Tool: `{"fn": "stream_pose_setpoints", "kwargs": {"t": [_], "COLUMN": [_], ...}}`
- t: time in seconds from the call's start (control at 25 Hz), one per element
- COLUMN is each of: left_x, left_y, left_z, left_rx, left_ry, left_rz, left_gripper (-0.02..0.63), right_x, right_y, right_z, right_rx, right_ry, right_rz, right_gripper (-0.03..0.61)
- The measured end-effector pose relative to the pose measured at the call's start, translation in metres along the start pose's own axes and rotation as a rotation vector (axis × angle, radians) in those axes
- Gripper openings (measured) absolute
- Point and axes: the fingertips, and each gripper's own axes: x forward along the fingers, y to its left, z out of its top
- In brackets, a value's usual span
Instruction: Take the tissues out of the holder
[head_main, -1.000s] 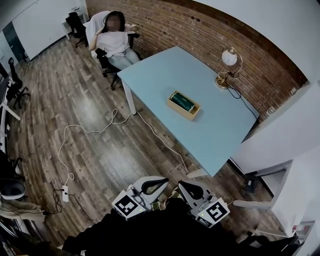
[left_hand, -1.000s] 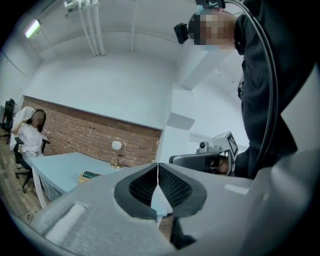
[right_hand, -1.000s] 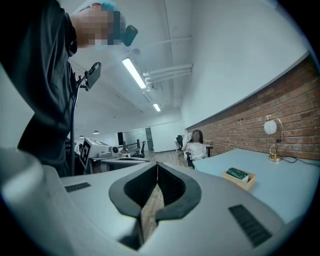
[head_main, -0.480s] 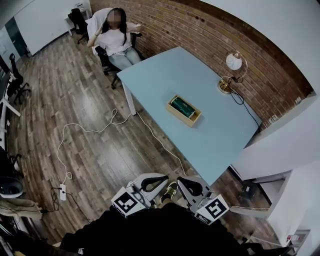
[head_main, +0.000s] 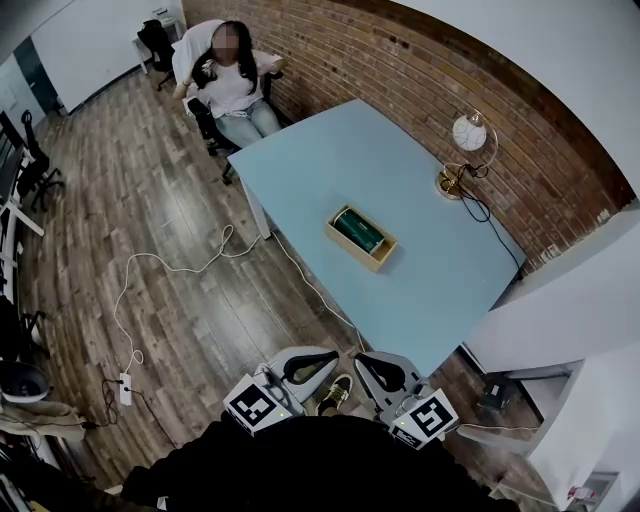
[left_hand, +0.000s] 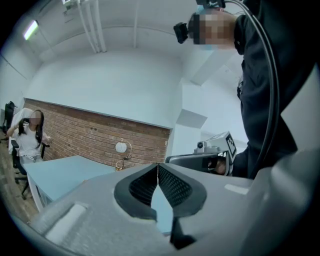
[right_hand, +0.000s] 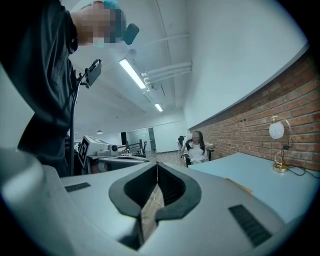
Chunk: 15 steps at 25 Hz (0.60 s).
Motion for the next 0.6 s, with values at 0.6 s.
{"fn": "stream_pose_setpoints", "kwargs": {"t": [0.6], "left_x": [0.062], "left_y": [0.017], "left_z": [0.015], "left_rx": [0.028], "left_ry": [0.012], "left_rz": [0.05], "left_gripper": [0.011], "right_x": [-0.013], "right_y": [-0.071], "right_z": [0.012], "right_rx": [0.01], "right_ry": [-0.026], "right_rz": [0.02], "right_gripper": [0.006]}}
